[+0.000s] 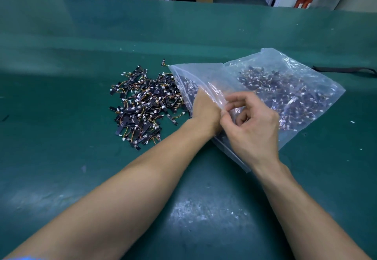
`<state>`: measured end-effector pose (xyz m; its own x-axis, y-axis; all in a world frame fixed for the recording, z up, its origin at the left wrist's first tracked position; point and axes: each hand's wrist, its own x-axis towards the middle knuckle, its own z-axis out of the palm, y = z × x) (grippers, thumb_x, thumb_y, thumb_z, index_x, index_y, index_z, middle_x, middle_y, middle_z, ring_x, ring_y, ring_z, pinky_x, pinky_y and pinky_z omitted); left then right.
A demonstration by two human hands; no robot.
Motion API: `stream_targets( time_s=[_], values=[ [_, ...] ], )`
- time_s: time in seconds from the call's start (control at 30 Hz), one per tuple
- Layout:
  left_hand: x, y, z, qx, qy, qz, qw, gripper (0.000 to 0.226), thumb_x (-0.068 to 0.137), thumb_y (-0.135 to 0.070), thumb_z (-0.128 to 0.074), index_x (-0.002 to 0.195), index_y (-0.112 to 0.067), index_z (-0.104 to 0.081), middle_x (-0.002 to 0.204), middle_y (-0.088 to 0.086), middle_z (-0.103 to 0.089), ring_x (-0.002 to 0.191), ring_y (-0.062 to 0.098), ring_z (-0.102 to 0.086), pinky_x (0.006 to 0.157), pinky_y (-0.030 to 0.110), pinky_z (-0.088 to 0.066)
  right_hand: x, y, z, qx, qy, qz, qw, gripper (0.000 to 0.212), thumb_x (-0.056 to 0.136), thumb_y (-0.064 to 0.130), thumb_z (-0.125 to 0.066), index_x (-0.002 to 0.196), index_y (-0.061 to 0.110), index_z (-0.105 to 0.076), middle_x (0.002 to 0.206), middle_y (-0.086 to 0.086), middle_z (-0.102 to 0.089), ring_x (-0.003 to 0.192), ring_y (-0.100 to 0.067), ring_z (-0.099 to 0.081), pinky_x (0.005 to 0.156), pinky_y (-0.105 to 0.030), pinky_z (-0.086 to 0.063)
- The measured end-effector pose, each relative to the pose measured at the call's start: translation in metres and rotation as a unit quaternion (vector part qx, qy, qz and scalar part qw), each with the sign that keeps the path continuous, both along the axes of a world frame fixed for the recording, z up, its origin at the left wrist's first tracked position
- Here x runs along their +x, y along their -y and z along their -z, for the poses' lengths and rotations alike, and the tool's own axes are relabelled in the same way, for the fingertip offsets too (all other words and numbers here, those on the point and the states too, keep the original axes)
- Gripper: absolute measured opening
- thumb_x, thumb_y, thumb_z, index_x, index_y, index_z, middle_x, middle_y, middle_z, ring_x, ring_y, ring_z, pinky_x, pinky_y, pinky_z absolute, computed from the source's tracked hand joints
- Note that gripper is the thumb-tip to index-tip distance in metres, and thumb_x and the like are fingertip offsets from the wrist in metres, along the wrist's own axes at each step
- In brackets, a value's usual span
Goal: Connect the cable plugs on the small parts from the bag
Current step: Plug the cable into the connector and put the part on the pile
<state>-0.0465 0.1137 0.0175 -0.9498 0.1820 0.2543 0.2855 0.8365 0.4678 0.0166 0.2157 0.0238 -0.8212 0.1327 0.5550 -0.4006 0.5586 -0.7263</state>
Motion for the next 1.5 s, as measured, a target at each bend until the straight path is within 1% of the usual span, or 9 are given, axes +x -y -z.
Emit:
stream_targets(
  time_s=[0.07,0.13,0.33,0.67,0.9,1.1,1.3,1.4,1.5],
  values=[
    [0.0,0.017,0.0,-0.099,-0.051,0.028,0.993,0.019,0.095,-0.016,-0.053,0.109,-0.016,-0.065,0.114,0.009,-0.065,0.107,0.03,-0.055,0.083,0.032,-0.035,-0.001,0.001,0.002,0.011,0.01,-0.007,1.0,0.024,0.08,0.011,-0.071,0.098,0.027,-0.068,0.08,0.012,-0.069,0.05,-0.014,-0.051,0.059,-0.021,-0.044],
    [0.008,0.044,0.002,-0.157,-0.07,0.041,0.984,0.024,0.094,-0.033,-0.052,0.108,-0.022,-0.069,0.115,0.003,-0.065,0.113,0.028,-0.048,0.088,0.038,-0.029,0.0,0.002,0.005,0.028,0.019,-0.013,0.999,0.023,0.08,0.012,-0.071,0.099,0.026,-0.067,0.079,0.016,-0.069,0.05,-0.016,-0.052,0.058,-0.016,-0.041],
    [0.032,0.119,0.002,-0.082,-0.1,-0.051,0.99,0.013,0.089,-0.042,-0.067,0.092,-0.03,-0.071,0.078,-0.015,-0.052,0.091,0.02,-0.046,0.077,0.035,-0.028,-0.001,0.004,0.011,0.065,0.101,-0.03,0.992,0.028,0.079,0.027,-0.079,0.104,0.029,-0.068,0.084,0.021,-0.069,0.053,-0.009,-0.054,0.064,-0.024,-0.048],
    [0.031,0.12,0.009,-0.091,-0.04,-0.053,0.994,0.015,0.089,-0.045,-0.066,0.079,-0.033,-0.065,0.069,-0.019,-0.048,0.091,0.014,-0.042,0.081,0.033,-0.022,-0.002,0.004,0.016,0.062,0.135,-0.036,0.988,0.016,0.085,0.042,-0.074,0.098,0.034,-0.069,0.087,0.032,-0.066,0.057,-0.004,-0.055,0.061,-0.023,-0.044],
    [0.034,0.119,0.007,-0.102,-0.047,-0.034,0.993,0.009,0.089,-0.045,-0.068,0.09,-0.037,-0.072,0.079,-0.016,-0.056,0.094,0.013,-0.04,0.083,0.033,-0.02,-0.001,0.005,0.017,0.053,0.138,-0.05,0.988,0.019,0.082,0.046,-0.068,0.095,0.033,-0.07,0.083,0.029,-0.067,0.054,-0.005,-0.054,0.059,-0.023,-0.045],
    [0.036,0.122,0.002,-0.012,-0.063,-0.004,0.998,0.01,0.089,-0.036,-0.07,0.081,-0.032,-0.067,0.081,-0.015,-0.055,0.092,0.012,-0.041,0.081,0.03,-0.017,-0.002,0.005,0.017,0.05,0.145,-0.068,0.986,0.01,0.086,0.034,-0.075,0.094,0.031,-0.071,0.082,0.026,-0.068,0.052,-0.005,-0.053,0.057,-0.016,-0.043],
    [0.048,0.105,-0.007,0.163,-0.05,0.115,0.979,0.009,0.086,-0.031,-0.067,0.082,-0.037,-0.062,0.08,-0.015,-0.059,0.089,0.012,-0.048,0.087,0.034,-0.037,0.001,0.009,0.017,0.001,0.156,-0.149,0.976,0.021,0.082,0.05,-0.071,0.094,0.032,-0.073,0.08,0.02,-0.07,0.048,-0.005,-0.042,0.051,-0.013,-0.036],
    [0.052,0.098,-0.006,0.234,-0.021,0.138,0.962,0.014,0.088,-0.021,-0.071,0.083,-0.033,-0.065,0.076,-0.016,-0.059,0.085,-0.001,-0.045,0.08,0.016,-0.034,0.0,0.011,0.014,-0.051,0.165,-0.189,0.967,0.008,0.09,0.035,-0.075,0.087,0.028,-0.075,0.073,0.015,-0.069,0.052,-0.01,-0.047,0.052,-0.022,-0.039],
    [0.052,0.097,-0.004,0.302,0.01,0.104,0.948,0.017,0.09,-0.017,-0.073,0.079,-0.028,-0.066,0.072,-0.021,-0.059,0.077,-0.003,-0.045,0.074,0.013,-0.033,-0.001,0.01,0.011,-0.078,0.164,-0.191,0.965,0.012,0.093,0.02,-0.073,0.081,0.019,-0.076,0.072,0.005,-0.073,0.064,-0.031,-0.059,0.059,-0.041,-0.047]
  ],
)
